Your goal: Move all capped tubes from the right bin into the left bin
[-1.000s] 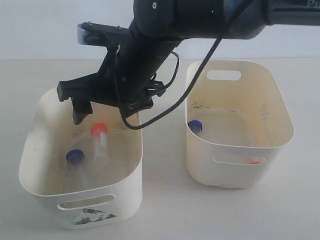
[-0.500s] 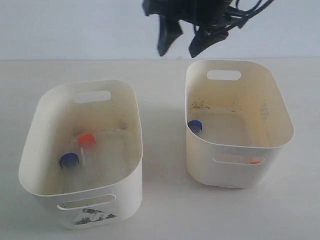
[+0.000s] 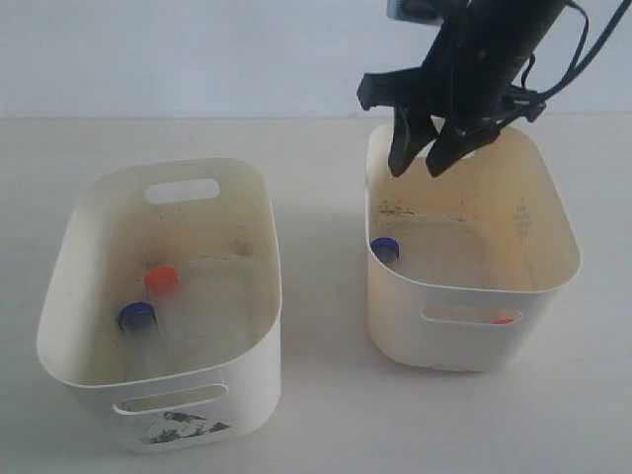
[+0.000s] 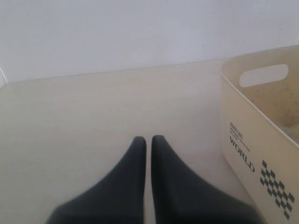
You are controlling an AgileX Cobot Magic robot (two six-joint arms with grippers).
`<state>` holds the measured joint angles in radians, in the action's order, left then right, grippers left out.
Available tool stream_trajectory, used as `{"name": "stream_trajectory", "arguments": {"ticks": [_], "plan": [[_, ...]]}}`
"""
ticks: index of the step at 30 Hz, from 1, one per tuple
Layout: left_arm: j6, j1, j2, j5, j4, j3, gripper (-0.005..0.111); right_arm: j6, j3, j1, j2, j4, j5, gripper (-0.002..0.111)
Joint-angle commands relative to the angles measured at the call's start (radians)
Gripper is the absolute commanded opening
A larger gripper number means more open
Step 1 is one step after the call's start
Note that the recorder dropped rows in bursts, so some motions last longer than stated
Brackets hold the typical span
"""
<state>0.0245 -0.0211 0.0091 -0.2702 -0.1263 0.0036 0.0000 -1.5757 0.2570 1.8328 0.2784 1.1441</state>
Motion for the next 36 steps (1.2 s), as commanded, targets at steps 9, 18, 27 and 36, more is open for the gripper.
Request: {"name": "stream_trajectory", "arguments": {"ticks": [9,18,27,36], "plan": [[0.012,0.003,-0.003,0.009,0.011,-0.004,0.004,0.035,0.104,-0.008,0.081,0.045,-0.105,0.042],[0.012,0.003,-0.003,0.009,0.011,-0.004,0.004,0.042,0.109,-0.008,0.168,0.098,-0.112,0.042],[0.012,0.003,-0.003,0.009,0.011,-0.004,0.004,0.059,0.111,-0.008,0.200,0.099,-0.105,0.070],[0.012,0.003,-0.003,0.009,0.011,-0.004,0.004,0.071,0.111,-0.008,0.238,0.091,-0.115,0.067]]}}
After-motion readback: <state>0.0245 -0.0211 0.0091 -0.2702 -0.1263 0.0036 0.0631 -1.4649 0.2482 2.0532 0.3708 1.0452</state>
